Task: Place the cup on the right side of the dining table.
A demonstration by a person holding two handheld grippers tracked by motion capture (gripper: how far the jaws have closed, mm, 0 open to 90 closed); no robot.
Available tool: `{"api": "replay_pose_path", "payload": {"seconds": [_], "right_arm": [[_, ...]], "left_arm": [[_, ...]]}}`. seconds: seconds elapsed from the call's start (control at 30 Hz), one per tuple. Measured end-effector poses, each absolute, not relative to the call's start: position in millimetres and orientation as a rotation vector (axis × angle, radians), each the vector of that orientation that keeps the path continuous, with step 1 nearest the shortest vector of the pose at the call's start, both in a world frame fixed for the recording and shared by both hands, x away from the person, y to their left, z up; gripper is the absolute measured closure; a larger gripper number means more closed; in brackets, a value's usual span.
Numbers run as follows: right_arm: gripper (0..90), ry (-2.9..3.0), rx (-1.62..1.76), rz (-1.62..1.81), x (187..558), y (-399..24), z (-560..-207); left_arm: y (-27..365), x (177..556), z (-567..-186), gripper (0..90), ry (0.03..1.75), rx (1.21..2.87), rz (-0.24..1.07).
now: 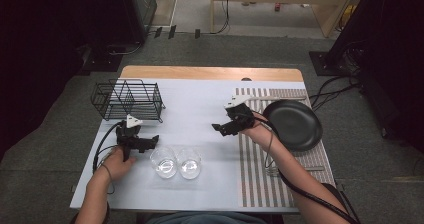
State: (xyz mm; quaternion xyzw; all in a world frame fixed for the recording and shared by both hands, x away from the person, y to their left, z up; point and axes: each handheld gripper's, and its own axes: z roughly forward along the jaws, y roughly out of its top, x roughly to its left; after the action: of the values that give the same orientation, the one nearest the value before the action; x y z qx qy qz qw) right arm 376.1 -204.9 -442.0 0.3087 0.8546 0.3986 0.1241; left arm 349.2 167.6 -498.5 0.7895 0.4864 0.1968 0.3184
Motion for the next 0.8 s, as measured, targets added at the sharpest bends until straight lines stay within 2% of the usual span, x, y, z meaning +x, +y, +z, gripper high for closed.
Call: {"api": "replay_pose_path", "payload": {"seconds": [0.8], "right_arm": [[18.0, 2.510, 0.891, 1.149, 380.1, -202.1, -457.7]], "left_arm": [[167.6, 349.2, -498.4, 0.0, 1.279, 2.077, 0.517]]}}
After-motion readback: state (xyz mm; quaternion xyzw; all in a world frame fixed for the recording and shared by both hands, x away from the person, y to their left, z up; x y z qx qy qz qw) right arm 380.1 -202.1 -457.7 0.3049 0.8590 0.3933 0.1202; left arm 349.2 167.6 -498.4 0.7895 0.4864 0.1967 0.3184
